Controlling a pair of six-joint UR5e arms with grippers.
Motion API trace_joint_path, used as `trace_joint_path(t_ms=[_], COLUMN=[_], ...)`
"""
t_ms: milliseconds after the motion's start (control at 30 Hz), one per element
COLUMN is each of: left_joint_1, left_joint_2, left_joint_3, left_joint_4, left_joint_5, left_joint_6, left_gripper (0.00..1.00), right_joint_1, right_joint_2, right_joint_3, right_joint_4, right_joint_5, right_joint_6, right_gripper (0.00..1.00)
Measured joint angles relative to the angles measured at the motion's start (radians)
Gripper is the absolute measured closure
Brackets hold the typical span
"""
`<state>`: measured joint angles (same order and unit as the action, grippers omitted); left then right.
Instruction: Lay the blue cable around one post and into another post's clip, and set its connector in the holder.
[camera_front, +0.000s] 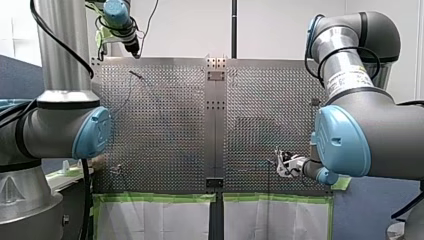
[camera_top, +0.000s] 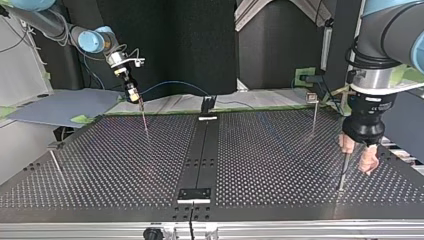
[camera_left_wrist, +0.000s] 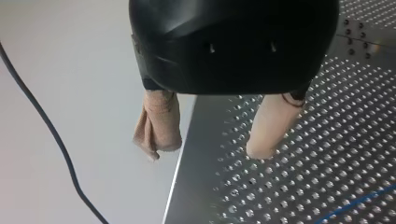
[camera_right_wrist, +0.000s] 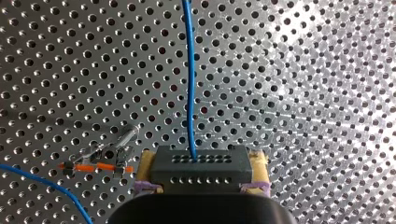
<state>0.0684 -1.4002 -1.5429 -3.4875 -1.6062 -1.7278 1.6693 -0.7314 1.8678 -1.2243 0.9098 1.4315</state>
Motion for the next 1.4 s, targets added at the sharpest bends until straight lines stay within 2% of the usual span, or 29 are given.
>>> trace_joint_path(t_ms=[300,567,867,1200,1400], left_joint_1=[-0.003,-0.007,-0.017,-0.025,-0.030], left_joint_2=[-0.021,-0.022,0.002,0.024,0.026], left_joint_3=[0.000,0.000,-0.001,-0.050,-0.060], left_joint_4=[-0.042,-0.059,-0.063,-0.064,-0.064], left_joint_5=[-0.021,-0.050,-0.069,-0.074,-0.070], left_joint_6=[0.028,0.031,0.029,0.037,0.036], left_gripper=[0.00,0.00,0.00,0.00,0.00], right_joint_1=[0.000,0.003,0.006,0.008,0.011], right_joint_2=[0.000,0.000,0.000,0.000,0.000], right_joint_3=[0.000,0.000,0.000,0.000,0.000], right_joint_4=[0.000,0.000,-0.002,-0.004,-0.004], right_joint_5=[0.000,0.000,0.000,0.000,0.000], right_joint_6=[0.000,0.000,0.000,0.003,0.003], right_gripper=[1.00,1.00,1.00,1.00,1.00])
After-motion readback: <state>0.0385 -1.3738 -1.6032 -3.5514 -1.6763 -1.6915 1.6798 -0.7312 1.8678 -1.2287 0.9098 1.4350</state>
